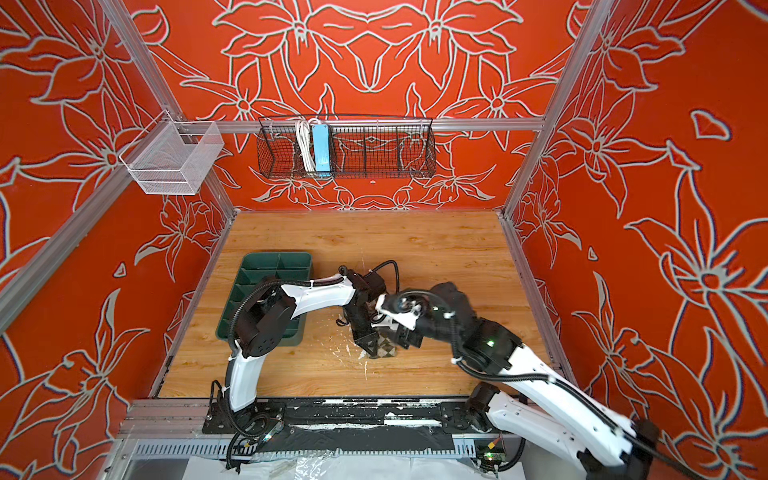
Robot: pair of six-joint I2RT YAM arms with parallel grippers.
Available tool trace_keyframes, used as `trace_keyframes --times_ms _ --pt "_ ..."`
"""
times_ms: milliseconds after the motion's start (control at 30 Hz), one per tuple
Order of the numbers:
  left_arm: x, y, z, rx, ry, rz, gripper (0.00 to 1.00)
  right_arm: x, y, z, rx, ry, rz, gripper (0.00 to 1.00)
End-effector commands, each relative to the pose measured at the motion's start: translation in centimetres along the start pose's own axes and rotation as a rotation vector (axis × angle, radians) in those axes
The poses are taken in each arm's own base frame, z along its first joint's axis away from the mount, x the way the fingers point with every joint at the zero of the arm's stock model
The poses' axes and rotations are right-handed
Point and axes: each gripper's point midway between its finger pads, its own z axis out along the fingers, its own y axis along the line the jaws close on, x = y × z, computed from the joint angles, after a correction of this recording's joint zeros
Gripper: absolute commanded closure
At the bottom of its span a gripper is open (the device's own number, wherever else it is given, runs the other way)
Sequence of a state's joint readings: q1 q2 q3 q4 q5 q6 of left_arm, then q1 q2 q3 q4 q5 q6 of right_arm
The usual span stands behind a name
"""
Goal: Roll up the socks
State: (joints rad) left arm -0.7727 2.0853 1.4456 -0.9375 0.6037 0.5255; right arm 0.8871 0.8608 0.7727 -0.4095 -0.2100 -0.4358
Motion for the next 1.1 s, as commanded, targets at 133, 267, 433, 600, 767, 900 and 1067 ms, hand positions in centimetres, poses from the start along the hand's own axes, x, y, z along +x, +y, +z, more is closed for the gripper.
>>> trace_keyframes --times_ms 133,267,433,600,767,900,1067 --pt "1.8 1.5 0.8 -0.013 0.077 -0.070 1.00 8.0 3.2 4.2 0.057 0.320 -0.244 0.19" --pt "1.7 1.7 0.9 -0.015 0.075 -0.073 1.00 10.5 4.3 6.1 0.080 0.371 -0.279 0.15" --pt "1.7 1.7 0.9 -0.014 0.077 -0.073 1.00 11.8 2.6 7.8 0.203 0.435 -0.274 0.13" --pt "1.7 1.7 0.8 -0.020 0.072 -0.070 1.00 13.2 3.0 9.2 0.183 0.497 -0.302 0.32" --pt "1.8 1.8 0.5 -0.041 0.064 -0.062 1.00 14.7 4.3 9.9 0.106 0.548 -0.308 0.60" --pt "1.5 1.9 -0.4 -0.089 0.040 -0.049 0.93 15.3 5.2 9.9 0.050 0.574 -0.299 0.93" --pt "-0.1 1.6 -4.4 -0.254 -0.093 0.010 0.74 15.5 6.3 9.2 -0.050 0.608 -0.229 1.00"
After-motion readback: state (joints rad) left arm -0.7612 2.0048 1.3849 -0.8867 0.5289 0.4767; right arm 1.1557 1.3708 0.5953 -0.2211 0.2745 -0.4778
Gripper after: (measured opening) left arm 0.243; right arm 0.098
